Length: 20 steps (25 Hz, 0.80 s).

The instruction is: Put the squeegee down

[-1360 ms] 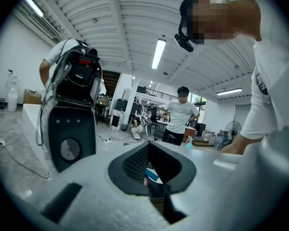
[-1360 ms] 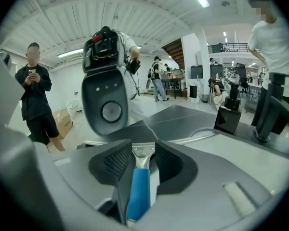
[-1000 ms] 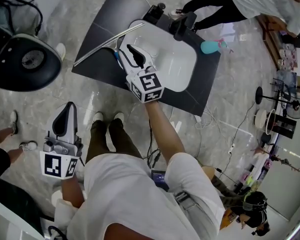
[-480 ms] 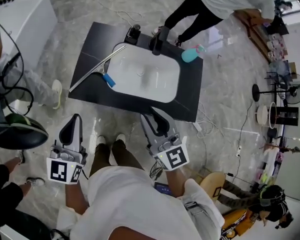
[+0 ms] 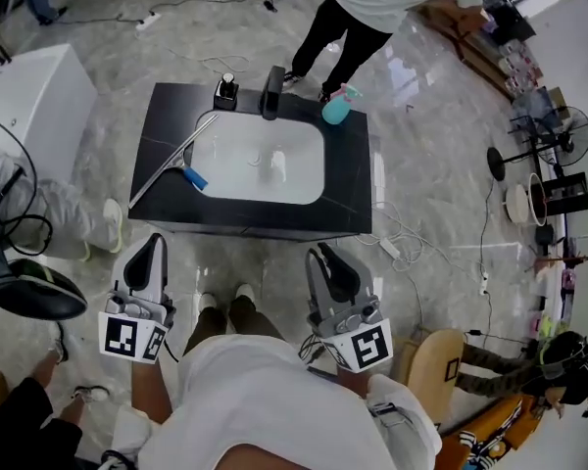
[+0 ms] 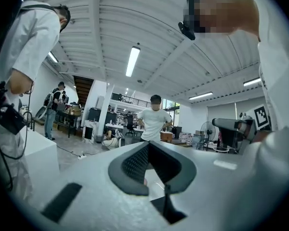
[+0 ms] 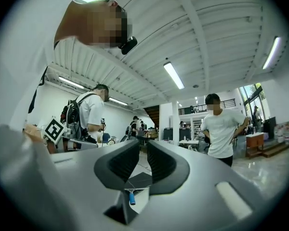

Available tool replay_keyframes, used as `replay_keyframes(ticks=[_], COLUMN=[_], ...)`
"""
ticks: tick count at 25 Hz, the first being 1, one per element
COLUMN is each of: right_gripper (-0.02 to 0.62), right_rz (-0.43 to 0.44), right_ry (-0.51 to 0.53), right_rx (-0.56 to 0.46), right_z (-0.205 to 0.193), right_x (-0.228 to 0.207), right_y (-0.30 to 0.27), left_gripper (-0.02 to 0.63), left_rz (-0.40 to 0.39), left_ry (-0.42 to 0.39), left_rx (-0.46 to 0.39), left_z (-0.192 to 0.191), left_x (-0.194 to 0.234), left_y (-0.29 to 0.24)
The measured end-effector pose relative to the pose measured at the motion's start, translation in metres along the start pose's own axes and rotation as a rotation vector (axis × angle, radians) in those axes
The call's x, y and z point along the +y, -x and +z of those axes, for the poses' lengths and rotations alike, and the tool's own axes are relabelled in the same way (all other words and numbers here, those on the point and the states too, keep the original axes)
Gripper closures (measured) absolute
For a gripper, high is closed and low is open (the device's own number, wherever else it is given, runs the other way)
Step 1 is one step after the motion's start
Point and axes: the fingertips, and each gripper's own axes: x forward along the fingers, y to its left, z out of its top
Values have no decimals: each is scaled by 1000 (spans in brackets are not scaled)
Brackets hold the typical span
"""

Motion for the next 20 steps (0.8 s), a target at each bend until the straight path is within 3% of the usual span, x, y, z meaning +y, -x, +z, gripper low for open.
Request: replay_keyframes(ticks=[4, 8, 20], right_gripper=[535, 581, 584], right_rz=[-29, -38, 0], right_ry=[8, 12, -41], right_rx=[-26, -50, -39], right_z=[10, 16, 21], right_x=[-1, 0, 12], right_y=[16, 22, 19], left_gripper=[600, 600, 600], left_rz=[-37, -49, -36], left_ry=[-16, -23, -33], left_rx=[-10, -19, -38], left_z=[7, 10, 25], left_x=[-19, -29, -37], left_y=[1, 5, 24])
